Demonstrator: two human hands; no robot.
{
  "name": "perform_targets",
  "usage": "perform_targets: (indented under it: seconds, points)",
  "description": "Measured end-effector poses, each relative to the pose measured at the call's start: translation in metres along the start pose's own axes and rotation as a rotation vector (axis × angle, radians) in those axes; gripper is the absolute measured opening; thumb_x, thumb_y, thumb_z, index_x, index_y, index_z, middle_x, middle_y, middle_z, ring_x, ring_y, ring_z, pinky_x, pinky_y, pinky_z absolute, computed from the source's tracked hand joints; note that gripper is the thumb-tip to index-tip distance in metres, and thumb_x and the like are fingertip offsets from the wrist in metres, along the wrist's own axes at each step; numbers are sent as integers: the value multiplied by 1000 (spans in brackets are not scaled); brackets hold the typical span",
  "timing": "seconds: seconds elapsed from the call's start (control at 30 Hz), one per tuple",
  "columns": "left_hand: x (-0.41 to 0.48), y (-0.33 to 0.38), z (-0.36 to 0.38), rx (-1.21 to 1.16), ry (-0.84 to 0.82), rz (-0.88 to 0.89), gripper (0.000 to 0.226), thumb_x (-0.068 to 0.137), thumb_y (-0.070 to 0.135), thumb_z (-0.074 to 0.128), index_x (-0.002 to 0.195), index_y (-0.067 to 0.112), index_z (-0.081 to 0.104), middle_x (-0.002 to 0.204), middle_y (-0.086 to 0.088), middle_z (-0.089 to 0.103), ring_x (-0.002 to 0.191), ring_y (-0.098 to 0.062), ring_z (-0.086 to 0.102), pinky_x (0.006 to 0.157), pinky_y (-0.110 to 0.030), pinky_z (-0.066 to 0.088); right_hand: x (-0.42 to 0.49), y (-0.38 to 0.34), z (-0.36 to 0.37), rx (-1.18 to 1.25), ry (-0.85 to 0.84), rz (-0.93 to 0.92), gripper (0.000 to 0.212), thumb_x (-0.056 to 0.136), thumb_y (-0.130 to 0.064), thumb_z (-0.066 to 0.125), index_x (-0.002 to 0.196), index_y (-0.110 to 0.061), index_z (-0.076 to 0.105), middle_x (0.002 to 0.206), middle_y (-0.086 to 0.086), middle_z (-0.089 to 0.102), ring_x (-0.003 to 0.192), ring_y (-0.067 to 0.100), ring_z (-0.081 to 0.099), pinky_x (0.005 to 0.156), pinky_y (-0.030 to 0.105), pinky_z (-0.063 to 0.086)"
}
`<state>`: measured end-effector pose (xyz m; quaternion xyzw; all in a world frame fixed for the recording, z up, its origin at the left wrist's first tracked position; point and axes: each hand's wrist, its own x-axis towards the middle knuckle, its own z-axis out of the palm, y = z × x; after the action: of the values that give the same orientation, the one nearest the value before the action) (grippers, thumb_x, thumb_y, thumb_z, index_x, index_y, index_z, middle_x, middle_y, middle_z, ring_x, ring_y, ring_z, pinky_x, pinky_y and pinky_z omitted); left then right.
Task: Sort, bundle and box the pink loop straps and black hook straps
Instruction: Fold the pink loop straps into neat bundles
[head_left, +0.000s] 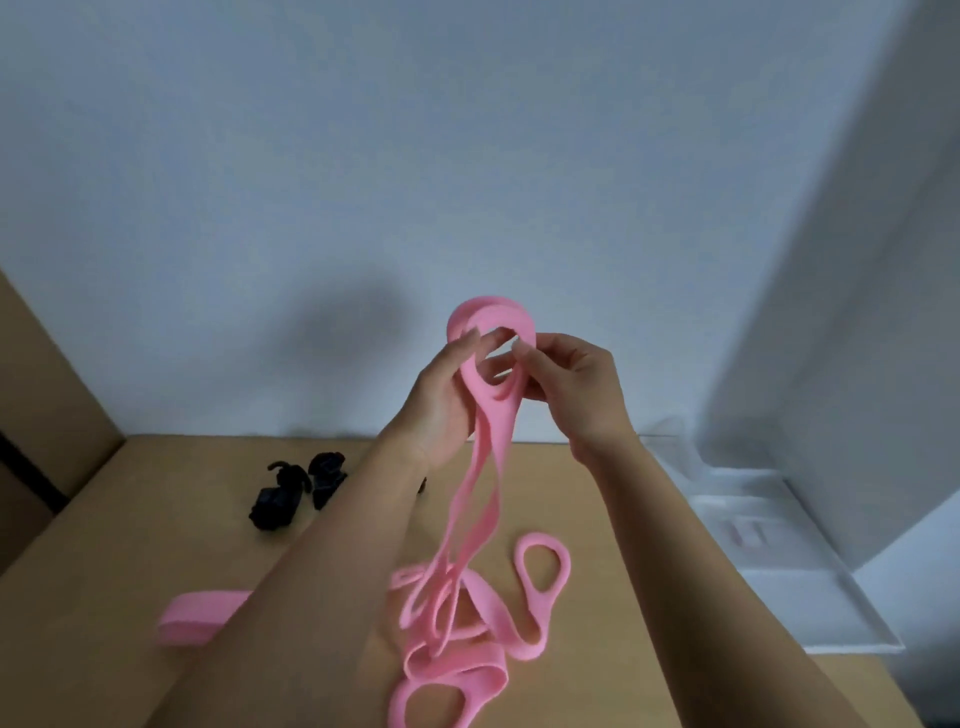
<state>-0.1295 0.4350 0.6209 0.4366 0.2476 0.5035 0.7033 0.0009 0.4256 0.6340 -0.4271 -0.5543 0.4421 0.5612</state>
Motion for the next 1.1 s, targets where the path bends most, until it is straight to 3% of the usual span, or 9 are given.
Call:
perform_targets:
  seconds: [0.1,0.27,0.4,0.53,0.63,0.77,0.9,1.03,1.1]
  points:
    - [5,23,7,60,-63,48,70,42,46,84,105,17,67,98,-6,67,91,-20,62,80,-30,48,7,-19,6,-4,40,-53,16,91,-8,57,81,-3,69,71,7,70,65,19,63,60,30,56]
    - [11,40,13,234,-118,126,37,79,25,57,116,23,61,102,4,69,96,-14,63,85,-31,44,20,-44,13,-21,95,-138,16,91,-11,58,78,-11,69,66,-1,69,65,15,64,66,31,56]
    - [21,52,21,332,27,143,33,99,37,38,120,24,61,109,9,69,101,-6,64,92,-33,45,30,-57,14,-93,130,-194,15,89,-16,60,83,-10,72,72,2,73,72,22,70,74,36,57]
    - [31,56,23,405,44,163,55,84,56,40,130,29,53,120,12,65,111,-4,61,100,-36,44,37,-64,14,-107,163,-235,15,89,-17,60,82,-11,71,73,6,73,72,26,70,75,41,58]
    - [33,58,20,340,10,164,49,81,47,51,123,24,58,113,4,68,109,-12,62,101,-35,42,39,-65,15,-96,153,-237,17,90,-18,59,78,-17,71,70,1,70,70,19,68,67,28,56]
    - [37,59,8,274,85,188,65,69,53,64,117,10,63,123,-6,64,122,-15,54,107,-40,39,37,-59,17,-157,82,-195,19,91,-21,59,76,-18,70,65,-5,63,59,4,57,54,14,46]
    - [38,57,4,185,112,175,33,87,39,58,102,11,66,104,0,69,112,-12,59,90,-34,49,37,-47,22,-171,76,-126,29,92,-26,58,71,-6,66,65,8,54,59,13,50,52,17,45]
    - [32,54,7,76,116,151,53,84,46,51,118,5,59,107,-6,66,102,-14,62,76,-26,53,37,-36,30,-159,116,-120,33,93,-26,55,76,1,63,67,11,54,59,14,50,50,17,45]
    - [30,53,7,38,78,151,46,82,41,60,112,6,61,100,-7,66,93,-15,63,69,-24,53,38,-34,33,-150,131,-127,31,94,-25,54,77,-1,63,66,10,57,56,10,52,52,20,46]
